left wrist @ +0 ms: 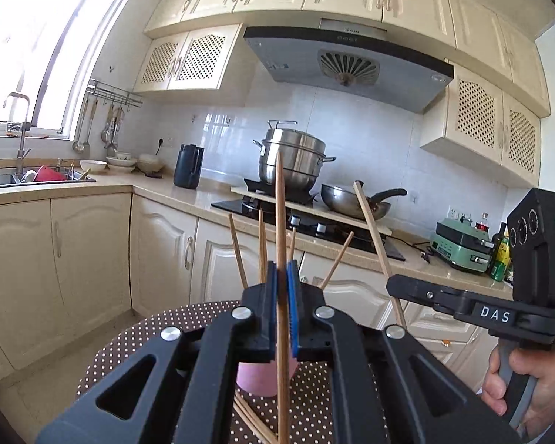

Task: Organize utensils
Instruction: 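Lower both held chopsticks into the pink cup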

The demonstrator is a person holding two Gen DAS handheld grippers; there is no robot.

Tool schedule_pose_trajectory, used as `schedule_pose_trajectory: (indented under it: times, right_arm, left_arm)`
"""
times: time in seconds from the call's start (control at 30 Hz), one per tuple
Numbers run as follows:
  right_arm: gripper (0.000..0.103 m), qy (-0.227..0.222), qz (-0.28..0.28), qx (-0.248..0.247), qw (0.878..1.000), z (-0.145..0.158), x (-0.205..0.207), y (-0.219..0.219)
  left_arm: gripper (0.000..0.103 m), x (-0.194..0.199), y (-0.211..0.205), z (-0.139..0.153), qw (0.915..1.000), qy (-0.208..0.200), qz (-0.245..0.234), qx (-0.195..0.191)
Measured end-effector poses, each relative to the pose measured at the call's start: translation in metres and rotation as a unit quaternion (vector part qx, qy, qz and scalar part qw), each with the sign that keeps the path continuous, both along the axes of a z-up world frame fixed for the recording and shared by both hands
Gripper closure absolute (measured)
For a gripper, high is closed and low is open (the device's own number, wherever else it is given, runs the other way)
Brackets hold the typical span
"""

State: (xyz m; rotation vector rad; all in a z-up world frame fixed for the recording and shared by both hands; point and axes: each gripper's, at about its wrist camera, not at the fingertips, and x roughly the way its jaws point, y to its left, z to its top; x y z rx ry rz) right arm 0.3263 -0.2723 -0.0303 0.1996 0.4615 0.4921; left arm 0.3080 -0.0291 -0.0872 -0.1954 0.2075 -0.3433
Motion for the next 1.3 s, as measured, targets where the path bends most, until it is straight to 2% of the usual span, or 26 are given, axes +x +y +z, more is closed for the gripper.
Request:
schedule_pose_trajectory:
  times: [0.37,0.63,0.83,1.07,1.3]
  right_arm:
    - [0.096,-0.053,-0.014,0.032,0.998,0.003,0.063,0.009]
    - [0.095,-0.089,-0.024,0.04,0.995,-0.003,0.084,0.015]
    - [0.095,-0.111,-0.031,0.052,0.992,-0.009,0.094,0.015]
    - [0.095,-0.114,-0.046,0.061,0.991,-0.012,0.107,0.011]
    - [0.095,-0.131,-0.046,0.064,0.988,-0.013,0.112,0.014]
  left_arm:
    - [0.097,0.06,-0.003,0.01,0.9978,-0.047,0.005,-0.047]
    - [0.097,0.094,-0.005,0.009,0.9949,-0.065,-0.001,-0.077]
    - [0.097,0.112,-0.008,-0.002,0.9934,-0.076,0.01,-0.086]
    - [0.097,0.131,-0.011,-0.021,0.9933,-0.061,0.03,-0.094]
    - [0.097,0.133,-0.017,-0.03,0.9941,-0.064,0.041,-0.077]
